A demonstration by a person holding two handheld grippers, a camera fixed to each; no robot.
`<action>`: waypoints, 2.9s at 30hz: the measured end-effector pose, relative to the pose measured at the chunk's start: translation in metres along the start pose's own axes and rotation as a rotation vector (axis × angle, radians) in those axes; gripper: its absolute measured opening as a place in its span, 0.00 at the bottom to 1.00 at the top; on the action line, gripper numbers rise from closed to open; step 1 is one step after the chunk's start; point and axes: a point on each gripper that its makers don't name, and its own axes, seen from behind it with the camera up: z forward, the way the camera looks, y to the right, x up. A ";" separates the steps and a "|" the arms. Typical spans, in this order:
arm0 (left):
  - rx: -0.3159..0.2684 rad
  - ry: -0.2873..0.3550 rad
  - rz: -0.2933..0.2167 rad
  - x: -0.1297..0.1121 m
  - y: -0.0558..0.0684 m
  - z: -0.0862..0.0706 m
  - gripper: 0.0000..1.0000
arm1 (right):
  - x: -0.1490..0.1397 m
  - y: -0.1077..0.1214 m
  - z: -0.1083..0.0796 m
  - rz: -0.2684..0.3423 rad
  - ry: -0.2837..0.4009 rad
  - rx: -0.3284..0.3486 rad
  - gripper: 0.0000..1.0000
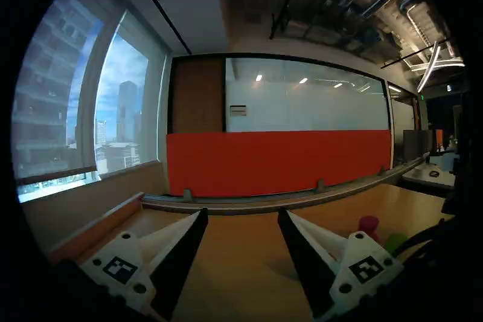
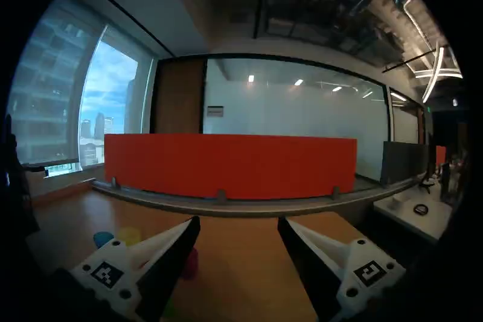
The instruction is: Pour water
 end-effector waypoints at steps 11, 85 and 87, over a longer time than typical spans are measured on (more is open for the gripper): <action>-0.032 -0.005 -0.021 0.040 0.000 0.009 0.85 | 0.030 -0.002 0.001 0.021 -0.015 0.023 0.99; -0.678 -0.239 0.101 -0.002 0.088 0.018 0.85 | -0.018 -0.115 -0.023 -0.129 -0.319 0.710 1.00; -0.678 -0.253 0.102 -0.009 0.087 0.021 0.85 | -0.025 -0.116 -0.023 -0.139 -0.334 0.714 1.00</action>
